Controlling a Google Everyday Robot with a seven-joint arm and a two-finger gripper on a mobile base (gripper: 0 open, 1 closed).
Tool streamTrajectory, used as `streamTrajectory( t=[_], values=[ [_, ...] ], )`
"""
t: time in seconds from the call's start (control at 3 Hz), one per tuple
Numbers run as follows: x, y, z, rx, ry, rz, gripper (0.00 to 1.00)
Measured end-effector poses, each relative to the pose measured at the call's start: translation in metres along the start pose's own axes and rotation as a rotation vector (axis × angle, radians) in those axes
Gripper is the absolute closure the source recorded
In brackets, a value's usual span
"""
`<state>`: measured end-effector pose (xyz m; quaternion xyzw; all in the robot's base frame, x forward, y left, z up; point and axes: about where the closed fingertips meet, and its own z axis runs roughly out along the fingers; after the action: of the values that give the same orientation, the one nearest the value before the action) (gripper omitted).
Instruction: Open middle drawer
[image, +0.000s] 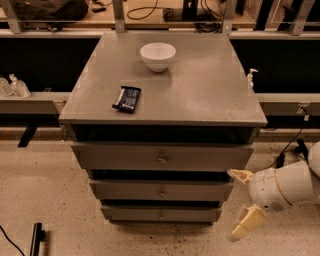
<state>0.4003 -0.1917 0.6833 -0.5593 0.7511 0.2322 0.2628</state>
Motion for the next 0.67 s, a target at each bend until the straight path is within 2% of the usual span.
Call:
streamTrajectory(
  t=[0.33, 0.67],
  values=[
    [-0.001, -0.007, 0.009, -0.054, -0.004, 0.003, 0.00],
    [-0.002, -0.009, 0.045, -0.099, -0.046, -0.034, 0.00]
  ],
)
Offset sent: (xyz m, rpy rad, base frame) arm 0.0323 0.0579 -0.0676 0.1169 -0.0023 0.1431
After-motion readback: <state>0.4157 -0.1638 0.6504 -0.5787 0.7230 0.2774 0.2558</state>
